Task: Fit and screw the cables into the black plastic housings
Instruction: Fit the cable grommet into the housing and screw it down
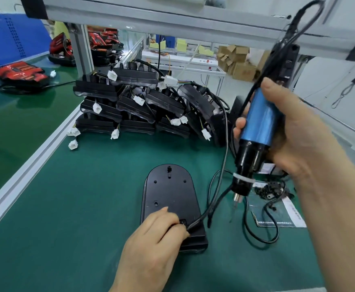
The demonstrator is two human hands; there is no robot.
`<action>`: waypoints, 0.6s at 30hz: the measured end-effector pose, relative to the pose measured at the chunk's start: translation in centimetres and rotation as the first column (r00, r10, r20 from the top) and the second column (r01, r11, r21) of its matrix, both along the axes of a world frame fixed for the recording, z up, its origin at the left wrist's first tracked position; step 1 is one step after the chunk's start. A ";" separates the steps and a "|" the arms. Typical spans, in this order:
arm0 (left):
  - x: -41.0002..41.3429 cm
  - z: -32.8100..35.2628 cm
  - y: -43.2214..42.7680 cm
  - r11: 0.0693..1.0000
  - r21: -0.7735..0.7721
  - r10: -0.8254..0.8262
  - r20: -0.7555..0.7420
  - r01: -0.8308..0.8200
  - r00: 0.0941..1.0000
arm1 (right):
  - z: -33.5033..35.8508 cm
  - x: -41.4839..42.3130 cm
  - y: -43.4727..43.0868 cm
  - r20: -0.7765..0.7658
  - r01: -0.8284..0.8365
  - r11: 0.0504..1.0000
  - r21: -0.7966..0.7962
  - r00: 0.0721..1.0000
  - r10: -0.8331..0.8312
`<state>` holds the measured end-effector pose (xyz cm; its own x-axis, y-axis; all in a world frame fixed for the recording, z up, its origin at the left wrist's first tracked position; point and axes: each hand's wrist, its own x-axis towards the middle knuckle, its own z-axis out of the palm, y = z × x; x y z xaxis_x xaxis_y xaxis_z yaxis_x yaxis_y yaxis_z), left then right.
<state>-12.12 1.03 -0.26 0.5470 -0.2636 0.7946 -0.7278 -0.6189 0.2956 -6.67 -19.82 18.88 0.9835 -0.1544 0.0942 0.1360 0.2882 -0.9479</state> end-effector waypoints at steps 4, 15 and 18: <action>0.0 0.1 0.0 1.000 0.000 0.012 0.008 -0.012 1.000 | 0.0 -1.4 -4.9 -0.075 0.145 0.985 -0.094 0.986 -0.152; 0.0 0.4 -0.1 1.000 0.003 0.020 0.018 -0.020 1.000 | -8.5 -3.5 -14.7 -0.351 0.324 0.790 -0.520 0.763 -0.543; 0.0 0.5 -0.2 1.000 -0.009 0.021 0.020 -0.021 1.000 | -10.6 -2.8 -15.2 -0.407 0.257 0.752 -0.607 0.713 -0.571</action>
<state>-12.12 0.82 0.20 0.5360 -0.2453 0.8078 -0.7204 -0.6318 0.2862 -9.48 -34.98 8.30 0.7229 -0.6471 -0.2422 -0.4477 -0.1716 -0.8776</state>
